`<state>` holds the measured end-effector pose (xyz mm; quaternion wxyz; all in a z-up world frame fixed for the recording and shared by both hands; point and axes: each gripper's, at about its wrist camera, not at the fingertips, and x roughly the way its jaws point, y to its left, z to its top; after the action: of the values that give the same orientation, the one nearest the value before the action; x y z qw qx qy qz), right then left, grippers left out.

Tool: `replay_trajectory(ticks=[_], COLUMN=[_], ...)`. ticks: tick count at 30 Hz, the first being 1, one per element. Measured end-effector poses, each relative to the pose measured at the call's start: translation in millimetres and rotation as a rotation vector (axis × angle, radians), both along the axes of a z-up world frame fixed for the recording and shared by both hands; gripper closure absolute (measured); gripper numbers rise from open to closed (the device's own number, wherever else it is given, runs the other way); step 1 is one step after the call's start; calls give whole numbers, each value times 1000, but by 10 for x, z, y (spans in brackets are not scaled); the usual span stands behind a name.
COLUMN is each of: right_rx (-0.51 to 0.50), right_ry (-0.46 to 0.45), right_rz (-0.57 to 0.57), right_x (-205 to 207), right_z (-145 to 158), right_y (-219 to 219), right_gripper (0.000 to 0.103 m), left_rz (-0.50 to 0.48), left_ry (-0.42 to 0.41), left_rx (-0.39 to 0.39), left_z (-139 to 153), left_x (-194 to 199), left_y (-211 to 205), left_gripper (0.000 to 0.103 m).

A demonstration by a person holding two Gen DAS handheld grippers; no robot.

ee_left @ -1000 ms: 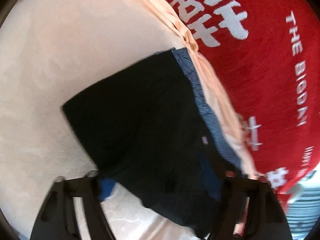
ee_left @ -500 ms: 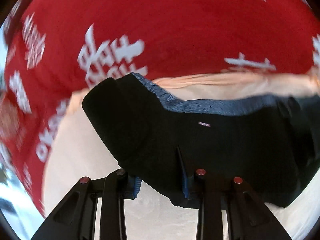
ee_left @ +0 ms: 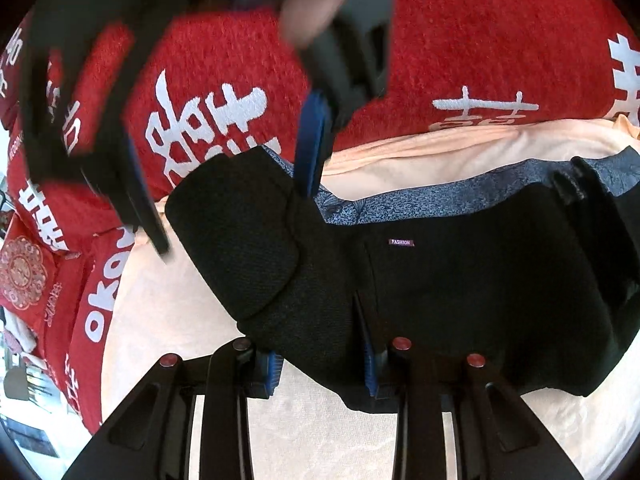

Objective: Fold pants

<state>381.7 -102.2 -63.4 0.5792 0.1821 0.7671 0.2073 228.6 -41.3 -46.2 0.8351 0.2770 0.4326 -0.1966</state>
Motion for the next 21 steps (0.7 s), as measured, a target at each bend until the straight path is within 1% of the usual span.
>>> replay_trajectory(ticks=[1,3,5,6,7,8,9,10,11,14,16,18,21], right_rx=[-6,-50,-96,-107,-104,-104,-109,-113,-97,-40,3,51,114], right_ry=[27,71,109,121,124,114,96,74,49,3,-36,-77,-125], right_rz=[33,104,138,141,131,116,98,82,49,-26,-85,-162,-294], right_x=[24,64,45,32,14,1,-12,-37,-85,-117,-194,-334,-603], right_z=[-76,-268,-403,-440,-459,-437,-399,-343,-265,-64,106,278,524], right_y=[79,276,324,321,295,253,201,139,42,-159,-370,-649,-1070], right_gripper=[25,25,25,37,65,77,83,84,85,85,85,85,85], left_rz=[-4,-5,2,-4,-17,-37,-50,-56,-61,-79,-102,-135,-198], left_ry=[-6,-6,11,12,1,-8,-9,-4,6,32,45,51,57], left_rx=[2,3,2,-7,-12,-17,-23,-38,-58,-117,-154,-180,-201], left_z=[6,15,13,34,82,146,202,270,349,591,753,886,1038], left_x=[-12,-25,-20,-34,-68,-113,-143,-169,-189,-262,-348,-462,-642], left_y=[-5,-16,-15,-20,-39,-73,-104,-131,-161,-278,-399,-560,-845], left_gripper=[70,70,70,70,70,70,70,70,70,70,70,70,70])
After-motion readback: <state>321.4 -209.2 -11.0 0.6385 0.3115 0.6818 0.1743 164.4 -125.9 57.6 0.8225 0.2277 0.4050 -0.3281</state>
